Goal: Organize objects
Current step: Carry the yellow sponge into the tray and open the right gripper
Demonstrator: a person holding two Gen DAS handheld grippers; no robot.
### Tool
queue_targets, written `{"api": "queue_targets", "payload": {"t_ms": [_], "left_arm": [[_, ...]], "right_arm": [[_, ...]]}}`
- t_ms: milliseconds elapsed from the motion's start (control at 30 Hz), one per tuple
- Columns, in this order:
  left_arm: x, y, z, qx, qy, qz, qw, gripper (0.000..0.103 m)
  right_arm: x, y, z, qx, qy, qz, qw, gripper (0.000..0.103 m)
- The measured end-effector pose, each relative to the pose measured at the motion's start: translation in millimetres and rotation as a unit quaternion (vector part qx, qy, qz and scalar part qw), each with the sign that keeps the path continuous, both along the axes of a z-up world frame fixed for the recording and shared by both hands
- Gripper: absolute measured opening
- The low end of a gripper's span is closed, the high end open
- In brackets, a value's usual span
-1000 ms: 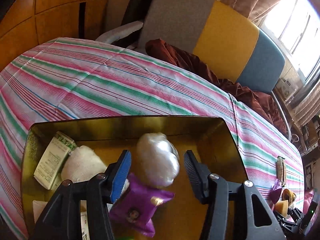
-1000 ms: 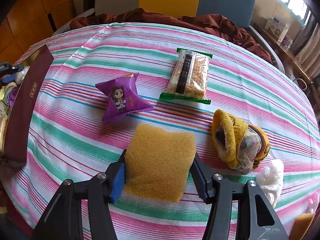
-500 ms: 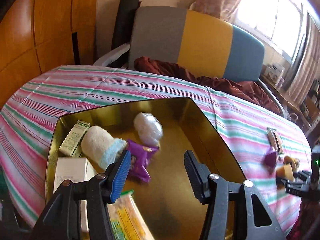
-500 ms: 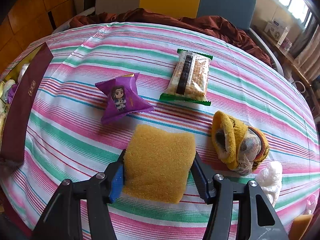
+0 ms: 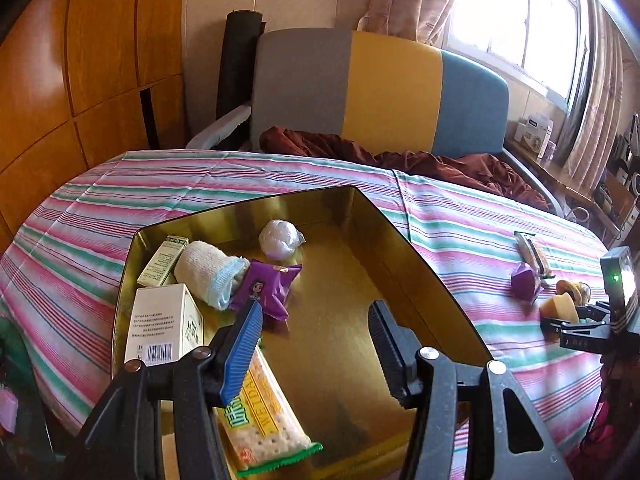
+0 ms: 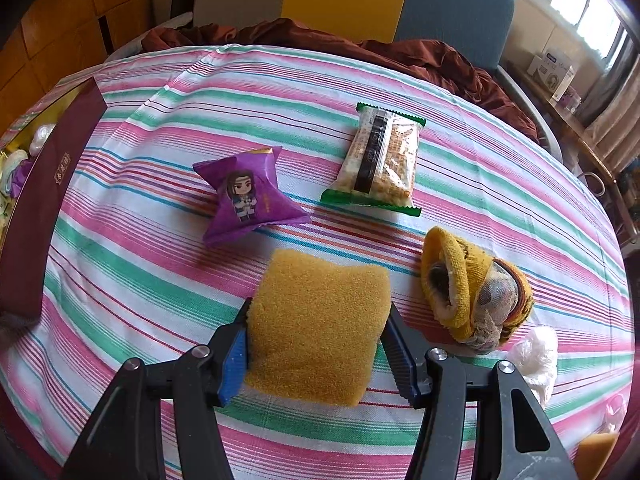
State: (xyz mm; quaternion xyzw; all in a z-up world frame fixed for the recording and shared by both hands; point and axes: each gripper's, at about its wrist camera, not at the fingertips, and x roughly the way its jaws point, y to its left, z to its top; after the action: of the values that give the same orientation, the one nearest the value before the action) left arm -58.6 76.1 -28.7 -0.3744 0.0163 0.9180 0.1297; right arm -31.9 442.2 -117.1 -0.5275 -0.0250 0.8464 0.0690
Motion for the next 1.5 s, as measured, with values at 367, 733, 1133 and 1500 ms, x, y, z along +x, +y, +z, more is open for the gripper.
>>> {"api": "queue_targets", "payload": {"t_ms": [367, 733, 1133, 1500], "left_arm": [[13, 1, 0, -0.001, 0.0, -0.009, 1.0, 0.056], [10, -38, 5, 0.023, -0.008, 0.014, 0.9996, 0.056], [5, -107, 5, 0.045, -0.012, 0.097, 0.9942, 0.056], [4, -135, -7, 0.076, -0.033, 0.121, 0.9892, 0.056]], "right_arm": [[2, -1, 2, 0.002, 0.004, -0.001, 1.0, 0.06], [10, -2, 30, -0.034, 0.037, -0.021, 0.999, 0.058], [-14, -152, 95, -0.132, 0.107, 0.127, 0.977, 0.059], [-80, -280, 45, -0.162, 0.036, 0.196, 0.966, 0.066]]}}
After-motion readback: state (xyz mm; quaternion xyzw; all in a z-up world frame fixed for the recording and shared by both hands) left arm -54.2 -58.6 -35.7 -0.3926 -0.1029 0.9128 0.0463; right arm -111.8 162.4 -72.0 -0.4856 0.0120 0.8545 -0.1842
